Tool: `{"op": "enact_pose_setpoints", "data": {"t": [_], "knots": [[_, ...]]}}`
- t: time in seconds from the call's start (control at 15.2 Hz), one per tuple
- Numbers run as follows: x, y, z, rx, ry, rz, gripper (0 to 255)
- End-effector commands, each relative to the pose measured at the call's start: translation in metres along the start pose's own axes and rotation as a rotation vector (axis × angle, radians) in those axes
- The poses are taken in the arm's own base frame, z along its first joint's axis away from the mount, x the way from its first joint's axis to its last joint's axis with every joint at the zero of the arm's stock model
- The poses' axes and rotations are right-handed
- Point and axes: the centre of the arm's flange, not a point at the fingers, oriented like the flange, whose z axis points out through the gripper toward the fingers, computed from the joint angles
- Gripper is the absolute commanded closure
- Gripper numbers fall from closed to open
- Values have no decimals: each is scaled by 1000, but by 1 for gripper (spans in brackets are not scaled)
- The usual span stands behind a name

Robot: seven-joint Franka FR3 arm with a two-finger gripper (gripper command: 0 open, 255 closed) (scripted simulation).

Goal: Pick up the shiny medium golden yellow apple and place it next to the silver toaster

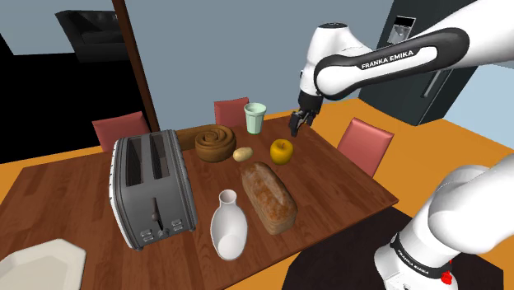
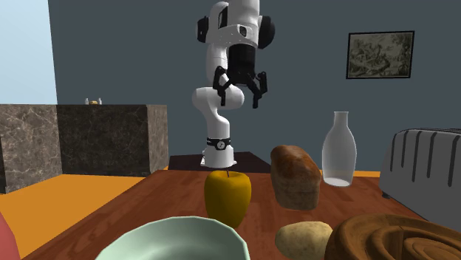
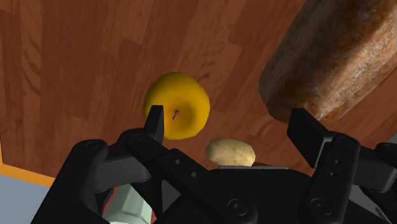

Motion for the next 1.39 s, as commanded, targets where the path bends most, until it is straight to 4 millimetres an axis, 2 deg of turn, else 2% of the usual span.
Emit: {"op": "enact_pose_setpoints", "data": {"t": [0.0, 0.59, 0.66, 1.12, 1.32], "knots": [[10, 4, 20, -16, 9, -8, 0], [76, 28, 110, -88, 37, -39, 0], [76, 28, 110, -88, 37, -39, 0], [78, 32, 149, -88, 37, -39, 0], [78, 32, 149, -88, 37, -39, 0]]}}
